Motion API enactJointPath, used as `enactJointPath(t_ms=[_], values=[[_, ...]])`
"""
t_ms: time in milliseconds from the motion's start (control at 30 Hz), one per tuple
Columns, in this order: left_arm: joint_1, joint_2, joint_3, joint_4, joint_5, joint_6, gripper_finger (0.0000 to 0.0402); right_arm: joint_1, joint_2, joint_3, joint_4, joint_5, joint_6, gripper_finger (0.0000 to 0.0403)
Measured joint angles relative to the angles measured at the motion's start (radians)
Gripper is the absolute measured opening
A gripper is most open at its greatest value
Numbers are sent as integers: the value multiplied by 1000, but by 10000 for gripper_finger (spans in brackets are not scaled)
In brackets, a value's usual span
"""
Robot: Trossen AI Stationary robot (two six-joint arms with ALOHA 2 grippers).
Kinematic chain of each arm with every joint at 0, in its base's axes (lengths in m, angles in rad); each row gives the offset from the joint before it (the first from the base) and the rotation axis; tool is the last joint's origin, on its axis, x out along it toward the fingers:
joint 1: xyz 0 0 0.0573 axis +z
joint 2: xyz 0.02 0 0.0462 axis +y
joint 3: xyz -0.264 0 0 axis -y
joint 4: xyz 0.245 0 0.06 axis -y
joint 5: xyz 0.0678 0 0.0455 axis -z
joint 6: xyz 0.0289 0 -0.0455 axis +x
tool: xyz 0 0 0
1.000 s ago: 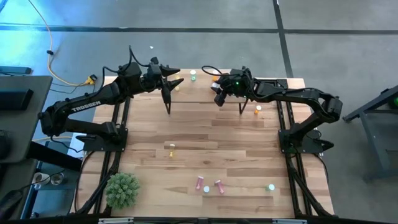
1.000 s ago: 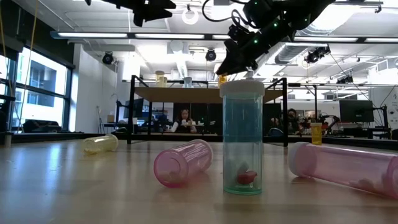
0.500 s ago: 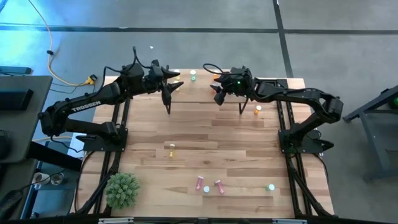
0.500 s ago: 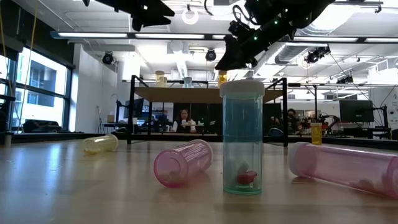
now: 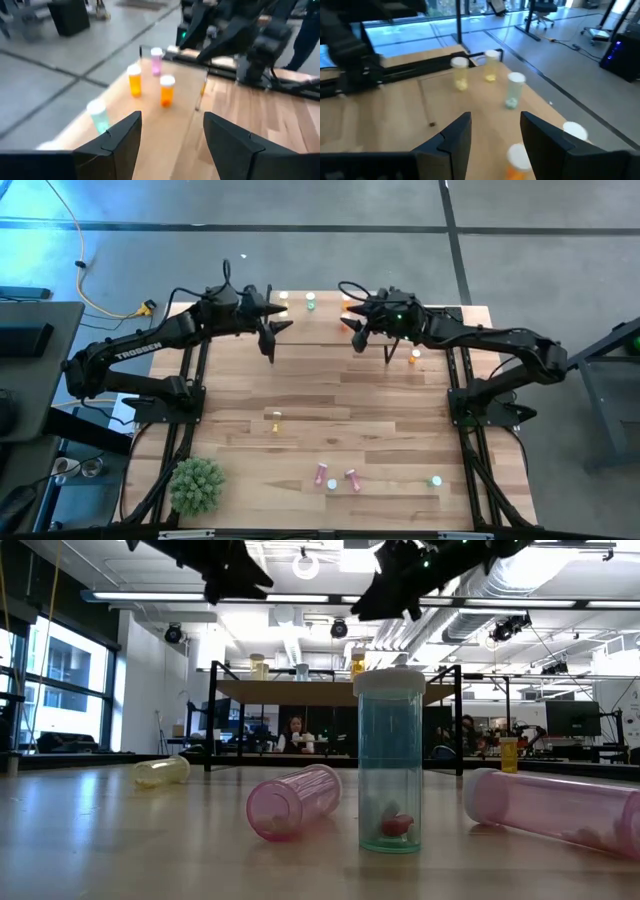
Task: Pick and place medicine bottles onto shelf by color
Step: Put the right pink pill bottle on the shelf aligned with the other pink pill bottle
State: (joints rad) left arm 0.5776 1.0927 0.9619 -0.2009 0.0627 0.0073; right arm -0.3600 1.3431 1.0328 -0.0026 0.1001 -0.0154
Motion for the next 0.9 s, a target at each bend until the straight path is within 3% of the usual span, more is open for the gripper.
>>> enactJointPath(t_ms=[267, 467, 633, 900], values=[[-47, 0, 0, -201, 0, -106, 204, 123, -61, 0, -87, 3, -7, 161], [-114, -1, 0, -385, -29, -266, 204, 194, -62, 0, -154, 74, 48, 161], [-190, -1, 0, -513, -77, -393, 204, 225, -62, 0, -220, 133, 130, 161], [-325, -1, 0, -582, -92, -538, 204, 239, -62, 0, -256, 131, 333, 161]])
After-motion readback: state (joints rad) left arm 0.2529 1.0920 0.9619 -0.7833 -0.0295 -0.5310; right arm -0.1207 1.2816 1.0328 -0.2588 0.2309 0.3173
